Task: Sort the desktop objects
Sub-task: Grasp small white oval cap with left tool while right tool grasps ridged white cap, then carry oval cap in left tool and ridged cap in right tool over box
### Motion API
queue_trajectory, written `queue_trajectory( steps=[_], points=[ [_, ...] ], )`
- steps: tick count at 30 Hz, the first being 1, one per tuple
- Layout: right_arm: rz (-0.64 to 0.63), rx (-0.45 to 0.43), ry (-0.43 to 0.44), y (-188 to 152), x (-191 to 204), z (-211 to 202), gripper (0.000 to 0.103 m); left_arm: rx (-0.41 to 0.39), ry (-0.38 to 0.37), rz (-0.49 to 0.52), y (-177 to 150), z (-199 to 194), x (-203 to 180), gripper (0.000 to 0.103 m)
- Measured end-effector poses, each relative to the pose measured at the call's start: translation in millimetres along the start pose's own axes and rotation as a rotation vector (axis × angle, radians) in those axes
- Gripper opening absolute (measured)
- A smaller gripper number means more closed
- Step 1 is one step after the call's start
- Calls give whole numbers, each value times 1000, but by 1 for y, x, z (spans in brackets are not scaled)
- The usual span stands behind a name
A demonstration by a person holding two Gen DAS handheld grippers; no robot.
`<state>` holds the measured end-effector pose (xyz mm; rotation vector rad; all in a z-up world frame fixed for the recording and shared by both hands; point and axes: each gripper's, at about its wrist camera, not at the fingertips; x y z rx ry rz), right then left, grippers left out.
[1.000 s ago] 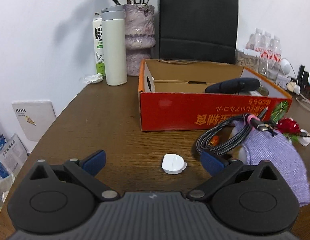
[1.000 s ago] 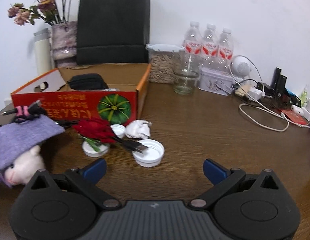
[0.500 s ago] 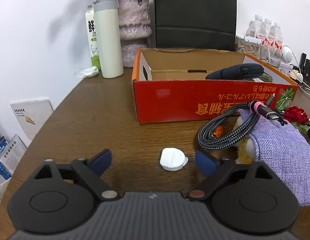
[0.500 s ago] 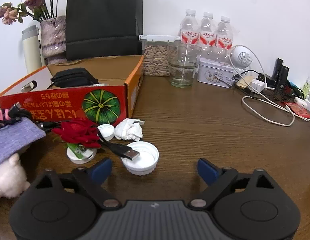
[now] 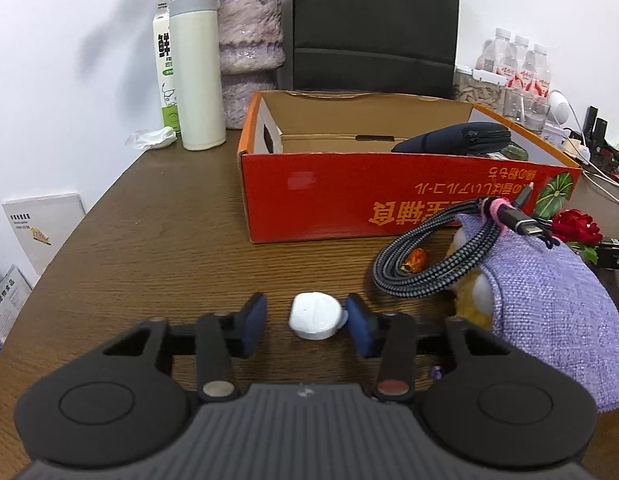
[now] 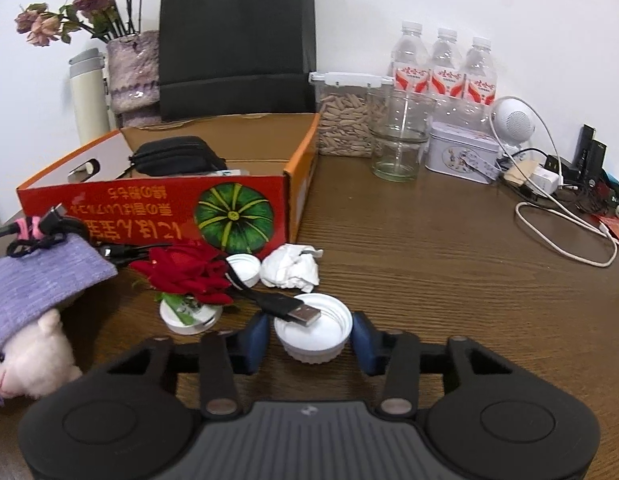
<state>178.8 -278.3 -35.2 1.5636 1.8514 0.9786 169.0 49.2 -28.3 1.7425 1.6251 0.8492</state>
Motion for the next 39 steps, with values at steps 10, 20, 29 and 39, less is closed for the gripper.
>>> queue_trajectory(
  steps=[10, 20, 29, 39],
  points=[
    [-15, -23, -17, -2, 5, -5, 39, -13, 15, 22, -2, -3, -8, 27],
    [-24, -75, -37, -2, 8, -22, 39, -64, 36, -14, -1, -18, -6, 27],
    [16, -209, -29, 11, 6, -62, 39, -158, 7, -81, 8, -50, -10, 27],
    [-27, -327, 67, 48, 44, -86, 39, -290, -58, -58, 46, -80, -39, 27]
  ],
)
Point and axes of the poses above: each gripper's, at about its wrist camera, not at the fingertips, and z roughly the way its jaws point, x to its left, y to its top, and after that the axes turned 4 degrees about y, right-handed
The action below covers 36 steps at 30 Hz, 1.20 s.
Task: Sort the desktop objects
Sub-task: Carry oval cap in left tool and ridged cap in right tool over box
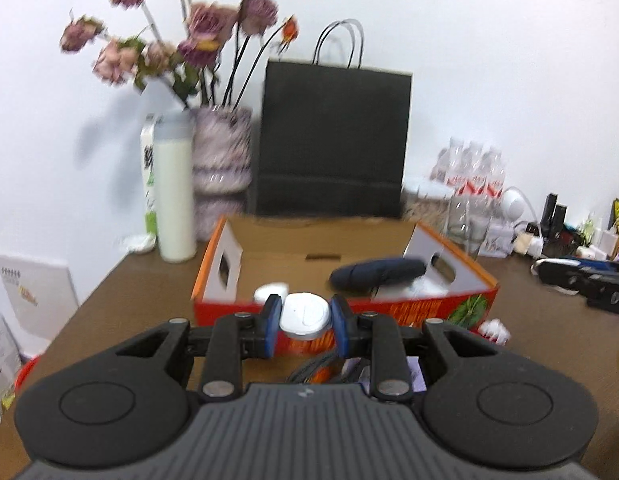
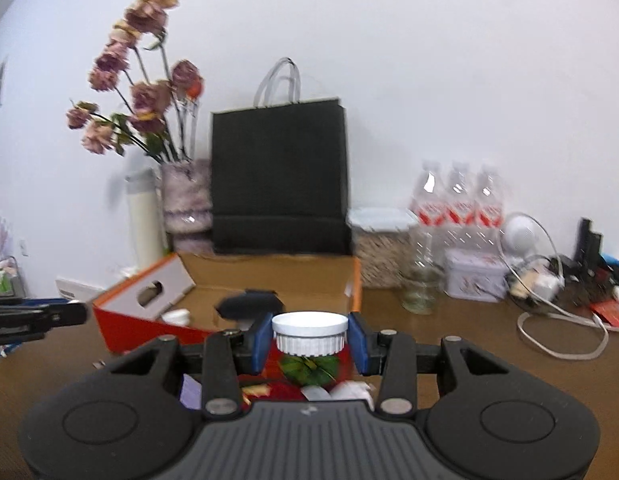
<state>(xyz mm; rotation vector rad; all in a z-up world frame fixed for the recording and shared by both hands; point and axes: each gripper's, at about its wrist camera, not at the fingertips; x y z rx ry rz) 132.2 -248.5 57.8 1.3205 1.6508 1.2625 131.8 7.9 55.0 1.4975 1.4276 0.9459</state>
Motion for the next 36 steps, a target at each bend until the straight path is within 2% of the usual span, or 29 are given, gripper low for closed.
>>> queue_trajectory(
  steps=[4, 9, 17, 31, 36],
  points=[
    [-15, -33, 25, 16, 15, 10, 39, -53, -3, -14, 22, 7, -6, 27],
    [-2, -45, 52, 31, 27, 34, 39, -83, -10, -53, 39, 23, -7, 27],
    [10, -23, 60, 39, 36, 96, 39, -60, -8, -86, 48, 70, -1, 27],
    [-5, 85, -60, 30, -5, 177, 39, 44, 30, -14, 41, 157, -7, 27],
    [-8, 153, -61, 19, -9, 195, 39, 87, 53, 7, 33, 174, -7, 27]
  ],
)
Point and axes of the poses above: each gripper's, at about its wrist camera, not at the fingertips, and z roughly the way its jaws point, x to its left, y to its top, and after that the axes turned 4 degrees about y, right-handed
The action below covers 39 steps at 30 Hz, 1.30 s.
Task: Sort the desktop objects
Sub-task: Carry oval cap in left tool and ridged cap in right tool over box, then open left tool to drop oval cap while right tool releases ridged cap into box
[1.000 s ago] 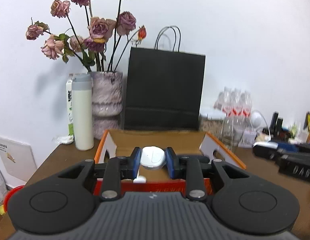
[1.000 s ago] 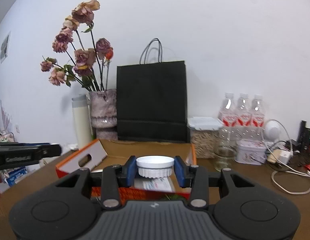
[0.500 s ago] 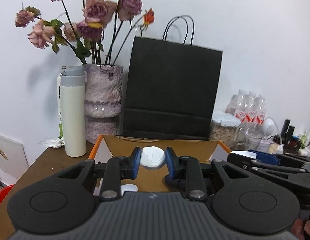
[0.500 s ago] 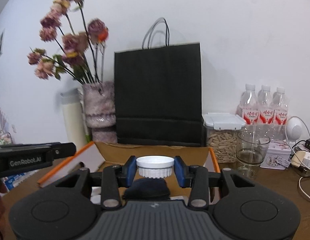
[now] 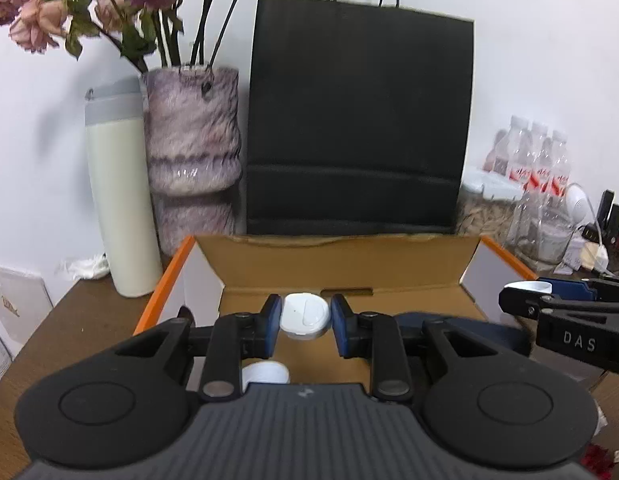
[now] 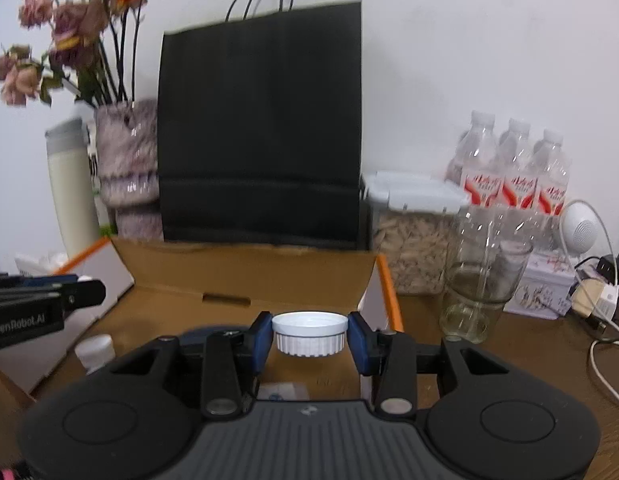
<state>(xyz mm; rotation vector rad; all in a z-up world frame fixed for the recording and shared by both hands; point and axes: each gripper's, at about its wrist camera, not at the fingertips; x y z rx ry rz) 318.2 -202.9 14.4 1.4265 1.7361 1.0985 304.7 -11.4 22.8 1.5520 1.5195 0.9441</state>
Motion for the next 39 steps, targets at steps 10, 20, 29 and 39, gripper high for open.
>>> queue_trajectory(
  steps=[10, 20, 29, 39],
  points=[
    [-14, 27, 6, -7, 6, 2, 39, 47, -5, 8, -6, 6, 1, 27],
    [28, 12, 15, -5, 0, -3, 68, 31, 24, 16, -8, 5, 1, 55],
    [18, -42, 26, 3, 3, -18, 103, -103, 82, 18, 0, -20, -2, 103],
    [-10, -33, 14, 3, 9, -21, 103, -101, 85, 44, 1, -22, -8, 103]
  ],
)
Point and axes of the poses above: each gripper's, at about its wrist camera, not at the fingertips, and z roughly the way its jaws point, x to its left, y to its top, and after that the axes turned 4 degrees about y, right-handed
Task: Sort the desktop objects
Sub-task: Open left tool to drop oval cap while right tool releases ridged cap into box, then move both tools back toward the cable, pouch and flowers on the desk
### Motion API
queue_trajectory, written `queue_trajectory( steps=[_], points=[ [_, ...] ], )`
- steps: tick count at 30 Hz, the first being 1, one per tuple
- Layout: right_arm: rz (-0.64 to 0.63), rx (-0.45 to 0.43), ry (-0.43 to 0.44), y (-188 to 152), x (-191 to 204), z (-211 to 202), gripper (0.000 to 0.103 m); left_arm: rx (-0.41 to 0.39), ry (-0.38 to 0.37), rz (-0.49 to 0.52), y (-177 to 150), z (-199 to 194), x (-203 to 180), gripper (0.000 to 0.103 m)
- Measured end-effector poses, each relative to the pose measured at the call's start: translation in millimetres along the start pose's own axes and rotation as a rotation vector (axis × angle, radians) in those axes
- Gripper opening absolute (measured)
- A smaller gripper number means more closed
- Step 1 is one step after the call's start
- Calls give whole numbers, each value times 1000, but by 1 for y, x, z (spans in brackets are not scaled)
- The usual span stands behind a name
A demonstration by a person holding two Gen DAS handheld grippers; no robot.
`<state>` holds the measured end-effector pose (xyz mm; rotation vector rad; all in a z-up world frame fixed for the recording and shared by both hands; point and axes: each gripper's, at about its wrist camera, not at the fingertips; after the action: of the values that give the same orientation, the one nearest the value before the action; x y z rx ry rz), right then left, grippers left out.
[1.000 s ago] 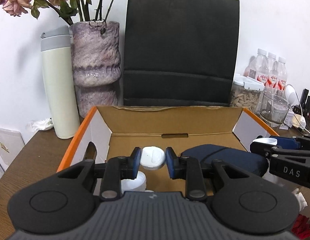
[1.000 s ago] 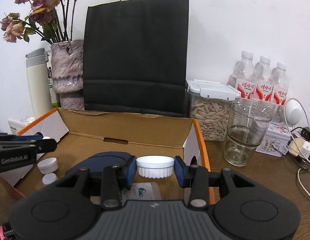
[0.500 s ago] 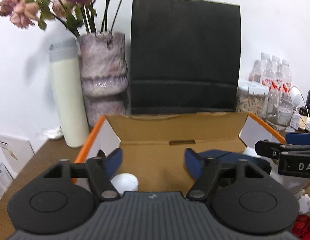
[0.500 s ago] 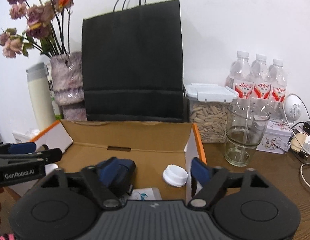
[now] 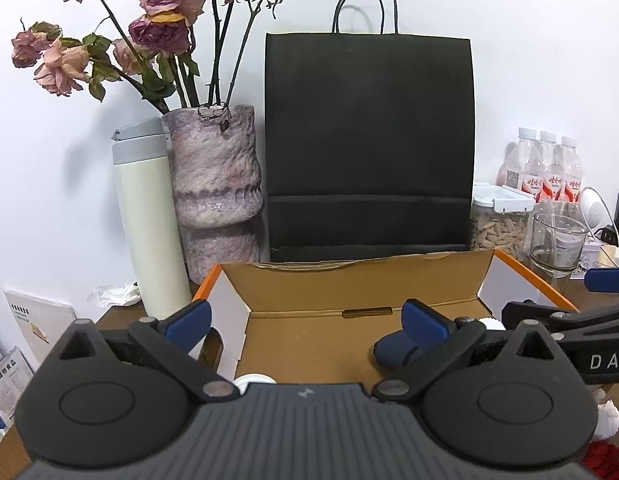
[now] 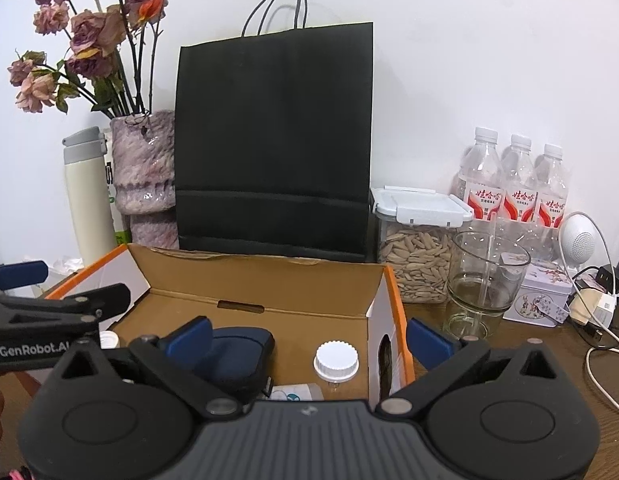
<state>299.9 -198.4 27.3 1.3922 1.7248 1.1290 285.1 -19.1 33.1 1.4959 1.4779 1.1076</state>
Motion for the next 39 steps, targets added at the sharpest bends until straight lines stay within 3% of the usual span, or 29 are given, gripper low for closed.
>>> queue_trajectory(
  steps=[14, 29, 34, 39],
  points=[
    [0, -31, 17, 0, 3, -34, 103, -11, -60, 14, -2, -29, 16, 103],
    [-119, 50, 129, -57, 20, -87, 103, 180, -293, -1, -37, -60, 48, 103],
    [-121, 58, 150, -70, 25, -103, 103, 177, -333, 8, -45, -80, 52, 103],
    [-133, 76, 113, -82, 25, -111, 103, 178, -354, 52, -54, -90, 45, 103]
  ],
)
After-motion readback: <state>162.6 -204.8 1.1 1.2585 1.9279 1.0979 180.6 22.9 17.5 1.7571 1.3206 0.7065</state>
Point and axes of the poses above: each gripper's, at about its wrist camera, not at the fingertips, and z roughly the way its jaws point, x to its left, y to its top, and after that the axes turned 4 degrees about y, right-handed
